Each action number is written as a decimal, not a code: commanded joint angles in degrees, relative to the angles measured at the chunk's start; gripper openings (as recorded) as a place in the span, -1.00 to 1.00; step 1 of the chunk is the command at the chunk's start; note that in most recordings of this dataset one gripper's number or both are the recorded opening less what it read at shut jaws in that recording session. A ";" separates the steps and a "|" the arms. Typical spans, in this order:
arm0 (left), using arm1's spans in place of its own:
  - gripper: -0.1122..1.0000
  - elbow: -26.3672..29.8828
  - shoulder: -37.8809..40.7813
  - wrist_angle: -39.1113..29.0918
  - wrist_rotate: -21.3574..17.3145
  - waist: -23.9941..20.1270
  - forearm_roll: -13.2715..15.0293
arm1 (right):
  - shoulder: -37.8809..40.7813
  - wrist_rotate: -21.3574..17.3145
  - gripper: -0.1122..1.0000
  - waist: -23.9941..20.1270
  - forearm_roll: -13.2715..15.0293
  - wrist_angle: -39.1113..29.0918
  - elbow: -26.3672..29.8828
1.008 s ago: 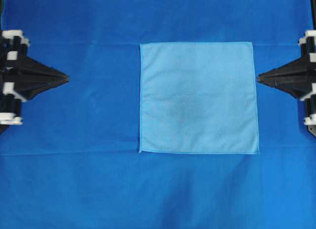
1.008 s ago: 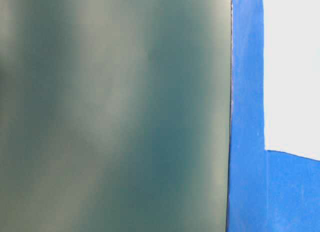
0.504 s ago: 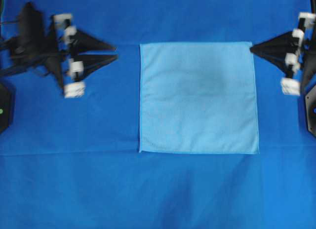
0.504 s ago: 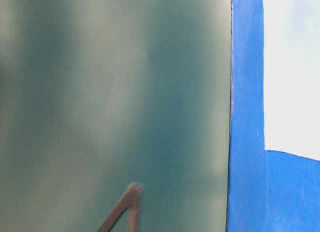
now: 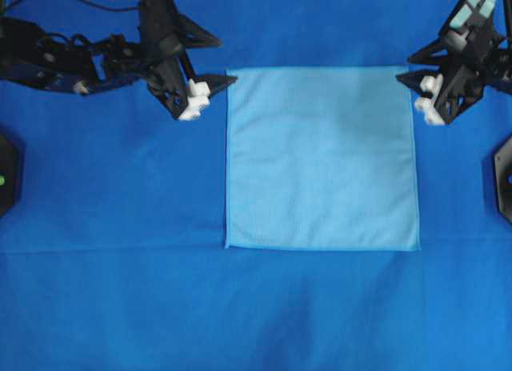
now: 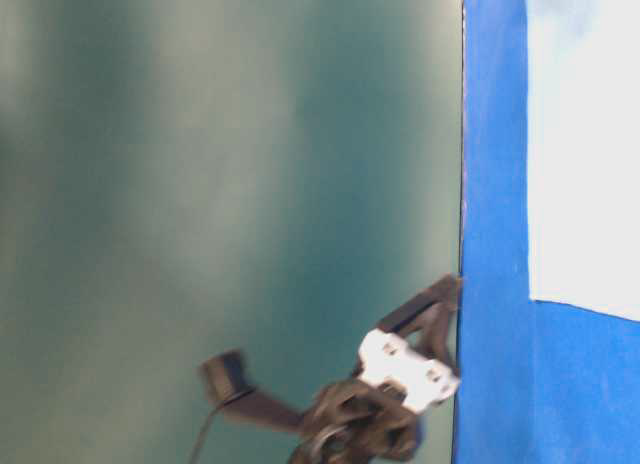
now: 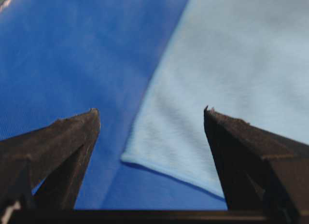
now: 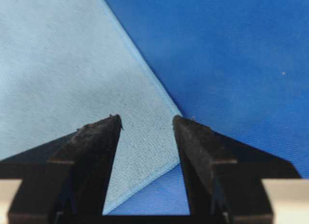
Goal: Fold the light blue towel.
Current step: 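Move both grippers to the towel's top corners, left and right, then grasp the top corners and drag them down toward the bottom edge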
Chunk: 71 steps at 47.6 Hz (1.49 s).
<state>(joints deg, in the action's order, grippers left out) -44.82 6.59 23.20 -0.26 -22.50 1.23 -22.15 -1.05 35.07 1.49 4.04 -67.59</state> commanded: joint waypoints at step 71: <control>-0.75 8.17 3.60 -12.57 -9.05 -0.09 0.00 | 0.62 -0.26 -0.80 4.31 -0.09 1.23 0.53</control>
<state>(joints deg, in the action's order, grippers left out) -37.62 11.87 10.28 -9.23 -22.41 1.23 -19.95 -1.14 39.20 1.58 5.98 -67.85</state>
